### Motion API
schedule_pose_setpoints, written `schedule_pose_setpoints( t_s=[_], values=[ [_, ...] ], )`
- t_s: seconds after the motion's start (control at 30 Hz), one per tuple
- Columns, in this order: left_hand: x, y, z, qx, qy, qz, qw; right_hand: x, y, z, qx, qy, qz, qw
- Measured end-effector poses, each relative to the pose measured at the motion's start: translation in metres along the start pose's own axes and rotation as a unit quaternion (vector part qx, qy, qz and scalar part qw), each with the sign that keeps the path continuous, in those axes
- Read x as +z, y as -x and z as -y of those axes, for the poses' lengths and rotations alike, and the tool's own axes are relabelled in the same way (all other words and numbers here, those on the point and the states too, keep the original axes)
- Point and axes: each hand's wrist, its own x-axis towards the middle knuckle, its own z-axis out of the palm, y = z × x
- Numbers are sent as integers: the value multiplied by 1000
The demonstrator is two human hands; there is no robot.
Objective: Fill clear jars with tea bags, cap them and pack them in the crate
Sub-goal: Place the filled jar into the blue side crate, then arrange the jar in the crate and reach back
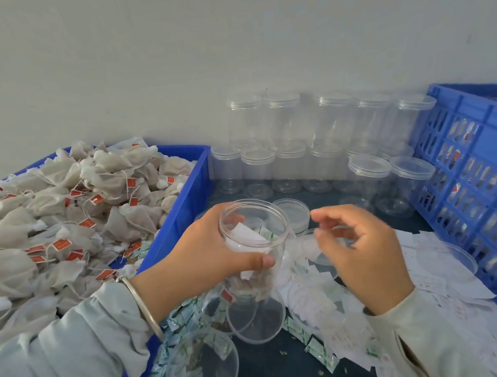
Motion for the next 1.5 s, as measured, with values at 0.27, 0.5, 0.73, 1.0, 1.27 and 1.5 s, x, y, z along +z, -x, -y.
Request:
schedule_pose_setpoints(
  t_s=[0.27,0.5,0.73,1.0,1.27,1.5],
  values=[
    [6,3,-27,33,90,-7,995,-24,-3,13,-104,32,106,988],
    [29,-6,-107,174,98,71,977,-110,-37,38,-213,125,122,961],
    [78,-51,-198,268,147,118,945,-225,-60,51,-258,284,87,919],
    [167,-107,-322,321,229,52,918,-356,-123,36,-191,426,-30,884],
    [275,-161,-324,266,58,12,962,-429,-181,-48,-74,463,-114,876],
    [304,-174,-299,329,-203,78,919,-454,-213,-191,114,528,-46,840]
  ],
)
